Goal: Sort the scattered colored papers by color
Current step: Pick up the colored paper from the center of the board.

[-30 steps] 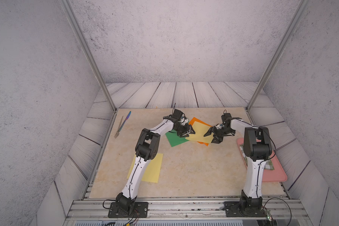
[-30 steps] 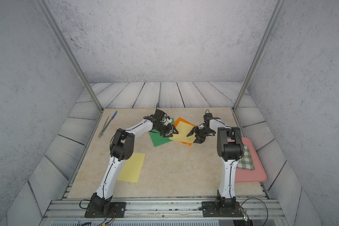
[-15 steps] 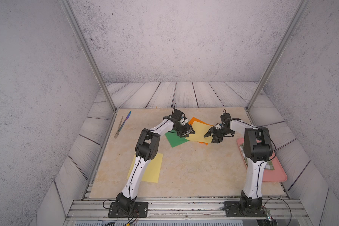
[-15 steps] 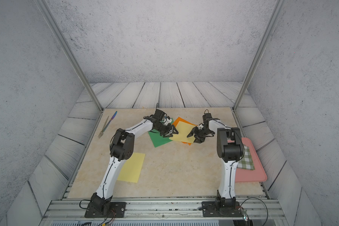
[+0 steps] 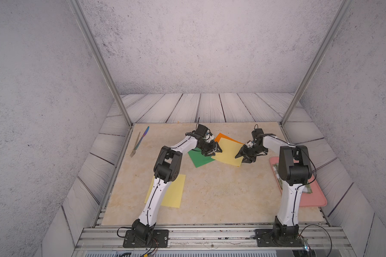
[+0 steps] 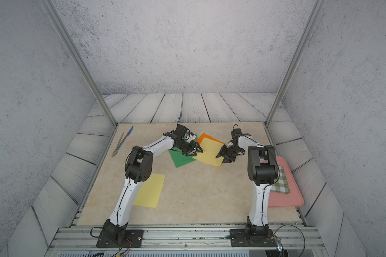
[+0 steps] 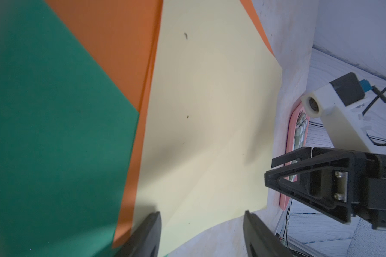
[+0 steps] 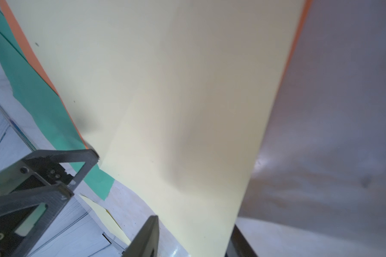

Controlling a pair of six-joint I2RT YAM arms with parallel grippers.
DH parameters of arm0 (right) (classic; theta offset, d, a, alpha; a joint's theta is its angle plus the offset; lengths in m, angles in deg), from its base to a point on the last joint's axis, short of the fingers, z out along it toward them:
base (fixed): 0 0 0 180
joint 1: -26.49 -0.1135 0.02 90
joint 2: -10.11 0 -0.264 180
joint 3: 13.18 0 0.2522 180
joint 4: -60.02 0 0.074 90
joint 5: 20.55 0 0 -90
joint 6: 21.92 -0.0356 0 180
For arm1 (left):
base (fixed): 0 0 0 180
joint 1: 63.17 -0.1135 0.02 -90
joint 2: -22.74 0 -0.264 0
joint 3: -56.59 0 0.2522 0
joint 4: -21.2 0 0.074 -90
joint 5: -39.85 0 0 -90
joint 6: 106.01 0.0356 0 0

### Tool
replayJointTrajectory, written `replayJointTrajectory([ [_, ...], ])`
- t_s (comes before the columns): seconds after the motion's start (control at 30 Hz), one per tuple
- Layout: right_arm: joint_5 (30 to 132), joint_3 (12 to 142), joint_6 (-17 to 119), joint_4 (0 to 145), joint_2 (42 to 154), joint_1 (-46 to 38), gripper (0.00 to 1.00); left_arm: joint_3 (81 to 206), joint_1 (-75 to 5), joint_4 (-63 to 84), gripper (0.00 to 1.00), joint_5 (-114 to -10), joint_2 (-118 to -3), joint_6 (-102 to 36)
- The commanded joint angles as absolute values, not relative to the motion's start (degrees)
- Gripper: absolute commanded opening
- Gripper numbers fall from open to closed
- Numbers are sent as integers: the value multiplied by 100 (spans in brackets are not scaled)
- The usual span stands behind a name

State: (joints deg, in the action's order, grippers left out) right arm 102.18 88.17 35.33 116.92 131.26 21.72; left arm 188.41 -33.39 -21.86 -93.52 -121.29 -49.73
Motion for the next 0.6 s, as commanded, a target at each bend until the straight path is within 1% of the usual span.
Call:
replayJointTrajectory([
  [0.0, 10148, 9043, 3583, 11887, 12830, 2166, 45, 18531, -3267, -2896, 65, -9111, -12448, -5020],
  [0.1, 10242, 9174, 3546, 11854, 12976, 2170, 45, 18503, -3267, -2889, 65, -9137, -12465, -5029],
  [0.2, 10324, 9233, 3511, 11779, 13026, 2160, 43, 18459, -3271, -2869, 65, -9146, -12449, -5025],
  [0.37, 10388, 9342, 3468, 11716, 13145, 2142, 46, 18433, -3271, -2844, 65, -9168, -12447, -5029],
  [0.57, 10632, 9307, 3291, 11497, 13382, 2145, 46, 18425, -3267, -2798, 65, -9218, -12416, -5047],
])
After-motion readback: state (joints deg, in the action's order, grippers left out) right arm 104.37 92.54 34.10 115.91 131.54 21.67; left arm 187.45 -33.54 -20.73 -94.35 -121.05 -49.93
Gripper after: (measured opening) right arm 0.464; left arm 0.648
